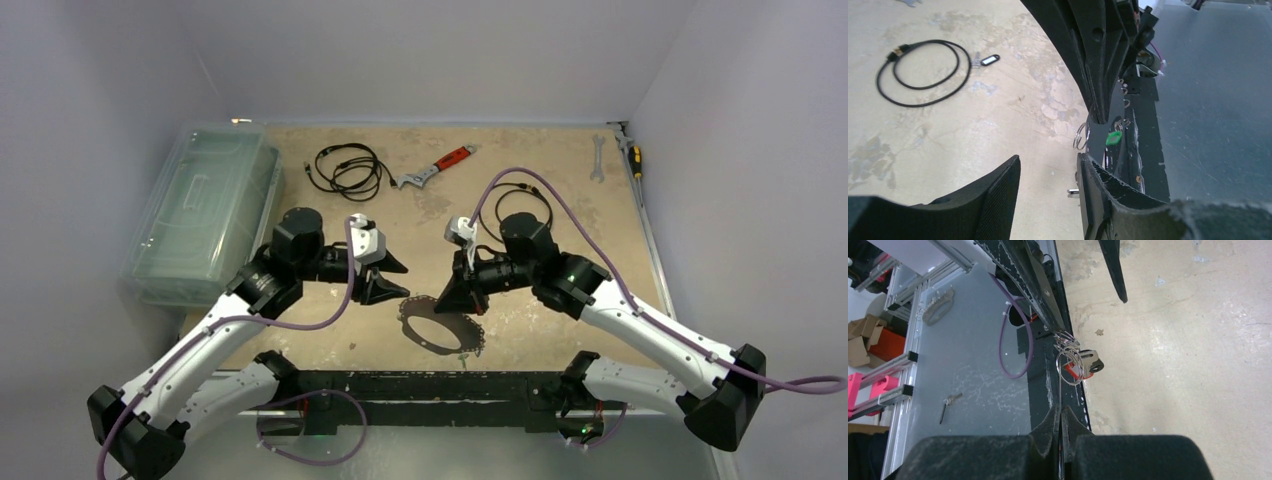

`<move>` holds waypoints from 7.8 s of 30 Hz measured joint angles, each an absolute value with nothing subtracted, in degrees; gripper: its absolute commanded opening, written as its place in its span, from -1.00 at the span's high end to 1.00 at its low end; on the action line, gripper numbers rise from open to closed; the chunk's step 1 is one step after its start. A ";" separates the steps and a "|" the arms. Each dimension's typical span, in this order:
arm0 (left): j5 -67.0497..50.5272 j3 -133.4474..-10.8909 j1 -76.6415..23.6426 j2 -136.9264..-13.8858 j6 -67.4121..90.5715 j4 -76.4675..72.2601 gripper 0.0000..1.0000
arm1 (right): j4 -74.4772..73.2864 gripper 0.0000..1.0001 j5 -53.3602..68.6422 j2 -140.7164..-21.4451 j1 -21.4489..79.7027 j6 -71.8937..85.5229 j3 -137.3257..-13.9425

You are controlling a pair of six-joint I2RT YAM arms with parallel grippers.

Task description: Put the keys on the keyring

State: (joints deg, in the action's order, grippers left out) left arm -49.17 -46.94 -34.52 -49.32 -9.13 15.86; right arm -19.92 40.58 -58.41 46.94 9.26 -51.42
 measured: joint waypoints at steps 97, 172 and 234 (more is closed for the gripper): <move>-55.22 -52.71 -40.60 -65.54 -10.09 19.73 1.00 | -27.00 1.00 36.47 -60.34 46.98 5.28 -51.53; -37.58 -40.91 -40.51 -59.16 -4.45 11.42 1.00 | -8.56 -0.39 27.88 -64.66 47.24 8.71 -42.57; -37.04 -40.91 -40.49 -59.05 4.80 10.79 1.00 | 66.06 0.91 28.99 -76.05 51.77 4.91 -15.88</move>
State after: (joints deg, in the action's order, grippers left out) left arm -37.04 -40.91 -40.49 -59.05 4.80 10.79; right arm 66.06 28.99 -76.05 51.77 4.91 -15.88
